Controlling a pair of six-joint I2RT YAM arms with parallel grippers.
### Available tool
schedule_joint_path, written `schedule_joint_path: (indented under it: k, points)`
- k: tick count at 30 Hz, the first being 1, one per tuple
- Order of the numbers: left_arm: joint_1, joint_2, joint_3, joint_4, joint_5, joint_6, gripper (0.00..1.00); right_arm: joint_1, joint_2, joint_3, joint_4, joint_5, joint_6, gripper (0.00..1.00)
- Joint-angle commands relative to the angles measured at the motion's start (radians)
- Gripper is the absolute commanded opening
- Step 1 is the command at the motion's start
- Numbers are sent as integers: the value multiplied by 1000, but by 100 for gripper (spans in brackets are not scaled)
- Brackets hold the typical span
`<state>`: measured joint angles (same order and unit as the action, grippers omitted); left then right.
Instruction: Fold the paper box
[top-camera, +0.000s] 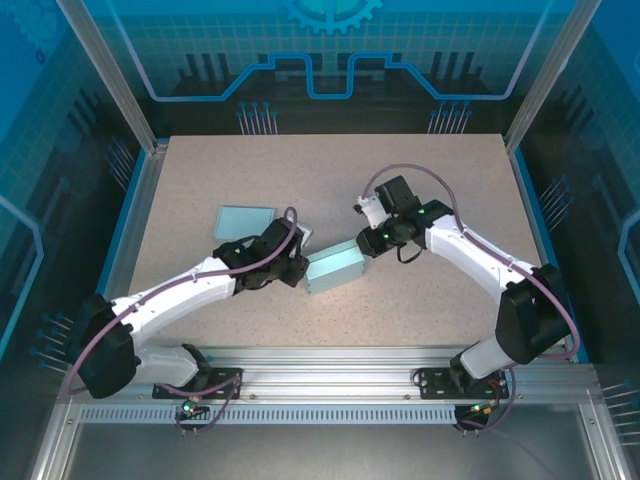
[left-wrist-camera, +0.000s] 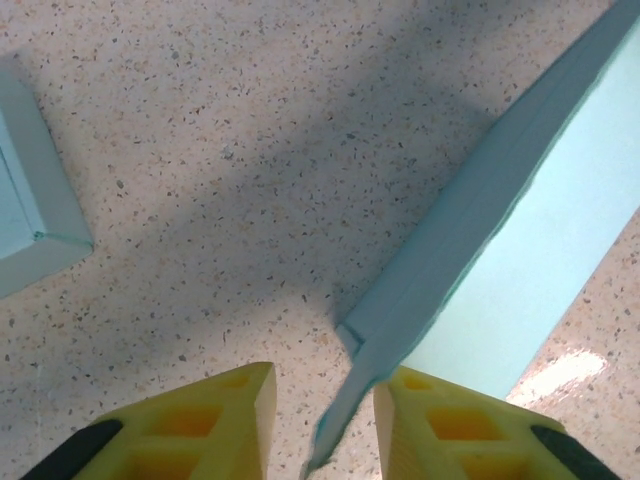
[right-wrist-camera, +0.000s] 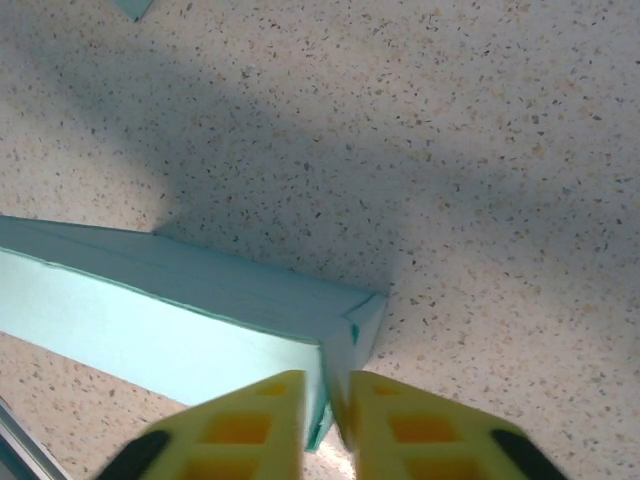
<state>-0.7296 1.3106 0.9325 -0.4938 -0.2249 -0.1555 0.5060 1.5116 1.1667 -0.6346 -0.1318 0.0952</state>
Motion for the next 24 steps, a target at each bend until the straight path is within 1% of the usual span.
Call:
schedule_joint_path:
  k: [1, 6, 12, 13, 17, 24]
  points:
    - [-5, 17, 46, -25, -13, -22, 31, 24, 2, 0, 1, 19, 29, 12]
    - [-5, 42, 67, -10, -4, -81, 25, 48, -3, 9, -9, 31, 84, 8]
    - [-6, 62, 60, 36, 38, -182, 14, 89, 1, 5, 0, 58, 182, 1]
    - [-5, 63, 58, 38, 42, -189, 14, 94, 0, 5, 3, 64, 194, 0]
    - [-5, 57, 54, 32, 28, -190, 14, 101, 1, 4, 8, 81, 238, 0]
    - [-6, 53, 48, 38, 15, -213, 11, 129, -4, -2, 13, 98, 276, 0]
